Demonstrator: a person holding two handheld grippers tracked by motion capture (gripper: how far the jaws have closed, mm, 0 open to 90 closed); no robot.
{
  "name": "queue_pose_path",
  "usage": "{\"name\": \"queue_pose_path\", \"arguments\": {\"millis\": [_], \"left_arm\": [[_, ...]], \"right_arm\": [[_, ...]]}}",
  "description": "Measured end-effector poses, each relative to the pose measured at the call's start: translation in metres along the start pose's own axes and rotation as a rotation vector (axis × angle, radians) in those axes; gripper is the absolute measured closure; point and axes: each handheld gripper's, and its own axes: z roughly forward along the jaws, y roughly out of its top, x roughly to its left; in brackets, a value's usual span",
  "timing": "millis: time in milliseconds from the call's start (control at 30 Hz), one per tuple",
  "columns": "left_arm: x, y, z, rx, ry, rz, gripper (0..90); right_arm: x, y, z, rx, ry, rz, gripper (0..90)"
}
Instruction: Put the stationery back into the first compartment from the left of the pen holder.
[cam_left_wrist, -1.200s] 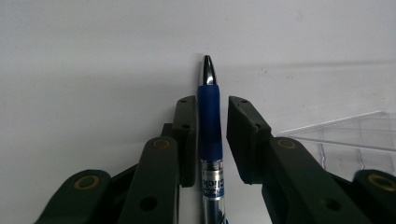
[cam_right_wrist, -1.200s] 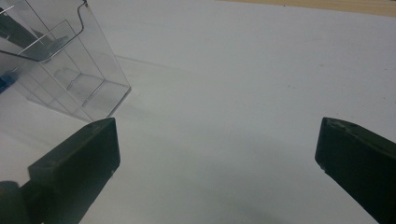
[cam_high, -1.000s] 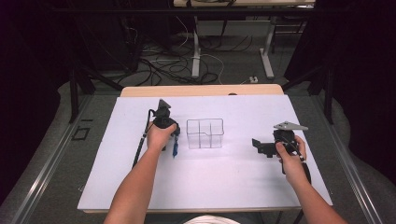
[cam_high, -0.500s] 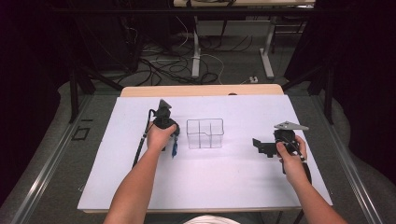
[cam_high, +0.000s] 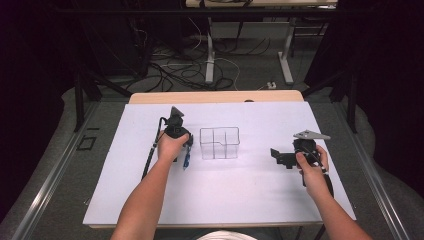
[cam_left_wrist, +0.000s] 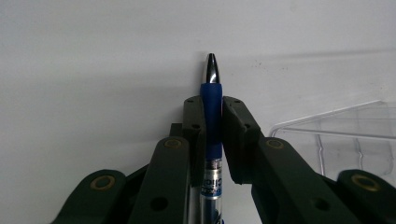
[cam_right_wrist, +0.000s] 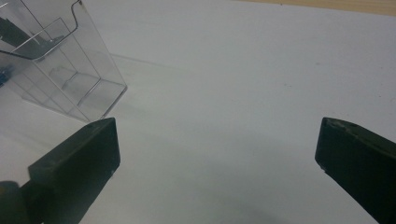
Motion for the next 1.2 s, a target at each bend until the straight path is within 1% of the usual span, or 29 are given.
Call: {"name": "queue_pose_path", "arguments": {"millis": [33, 67, 100, 133, 167, 200, 267, 333, 400, 433, 500, 533, 567, 633, 667, 700, 733, 867, 900, 1000, 1100, 1200], "left_arm": [[0.001, 0.0, -0.002, 0.001, 0.013, 0.021, 80.3], [0.001, 0.0, -0.002, -0.004, 0.002, 0.01, 80.3], [0.0, 0.0, -0.003, -0.008, 0.004, 0.006, 80.3], [0.001, 0.0, -0.004, -0.009, -0.003, 0.01, 80.3], [0.0, 0.0, -0.006, -0.016, -0.002, 0.0, 80.3], [0.001, 0.0, -0.007, -0.026, 0.004, 0.008, 80.3], [0.001, 0.0, -0.01, -0.036, -0.004, 0.002, 80.3], [0.003, 0.0, -0.013, -0.047, 0.005, 0.015, 80.4], [0.003, 0.0, -0.016, -0.06, -0.006, 0.007, 80.4], [0.003, 0.0, -0.017, -0.069, -0.002, 0.016, 80.4], [0.003, -0.001, -0.02, -0.091, -0.011, 0.011, 80.4], [0.003, -0.001, -0.021, -0.094, -0.007, 0.03, 80.4], [0.002, -0.002, -0.022, -0.105, -0.018, 0.021, 80.4], [0.002, -0.002, -0.026, -0.127, -0.01, 0.031, 80.4], [0.002, -0.002, -0.027, -0.14, -0.016, 0.028, 80.4], [0.002, -0.003, -0.029, -0.15, -0.018, 0.035, 80.4], [0.001, -0.003, -0.03, -0.165, -0.028, 0.026, 80.4], [0.0, -0.004, -0.037, -0.219, -0.028, 0.031, 80.4], [0.0, -0.005, -0.038, -0.236, -0.035, 0.029, 80.4], [0.001, -0.006, -0.042, -0.272, -0.03, 0.034, 80.4], [0.001, -0.008, -0.045, -0.313, -0.035, 0.021, 80.4], [0.001, -0.009, -0.049, -0.348, -0.041, 0.026, 80.4]], "right_arm": [[0.0, 0.0, 0.0, -0.002, -0.001, -0.004, 0.0], [0.0, 0.0, 0.0, -0.002, -0.002, -0.004, 0.0], [0.0, 0.0, 0.0, -0.001, -0.001, -0.004, 0.0], [0.0, 0.0, 0.0, -0.001, -0.003, -0.006, 0.0], [0.0, 0.0, 0.0, -0.001, -0.003, -0.008, 0.0], [0.0, 0.0, 0.0, -0.001, -0.003, -0.007, 0.0], [0.0, 0.0, 0.0, -0.002, -0.005, -0.007, 0.0], [0.0, 0.0, 0.0, 0.0, -0.004, -0.007, 0.0], [0.0, 0.0, 0.001, 0.0, -0.003, -0.01, 0.0], [0.0, 0.0, 0.001, 0.0, -0.003, -0.011, 0.0], [-0.001, 0.0, 0.001, 0.0, -0.005, -0.013, 0.0], [-0.001, 0.0, 0.001, 0.0, -0.005, -0.013, 0.0], [-0.001, 0.0, 0.001, 0.001, -0.005, -0.012, 0.0], [-0.001, -0.001, 0.002, -0.001, -0.005, -0.018, 0.0], [-0.001, -0.001, 0.002, 0.0, -0.003, -0.017, 0.0], [-0.001, -0.001, 0.002, 0.0, -0.004, -0.017, 0.0], [-0.001, -0.001, 0.002, 0.0, -0.003, -0.015, 0.0], [-0.001, -0.001, 0.002, 0.0, -0.004, -0.015, 0.0], [-0.001, -0.001, 0.002, 0.0, -0.005, -0.018, 0.0], [-0.001, -0.001, 0.002, -0.001, -0.005, -0.019, 0.0], [0.0, -0.001, 0.002, 0.0, -0.005, -0.016, 0.0], [0.0, -0.001, 0.002, 0.0, -0.005, -0.016, 0.0]]}}
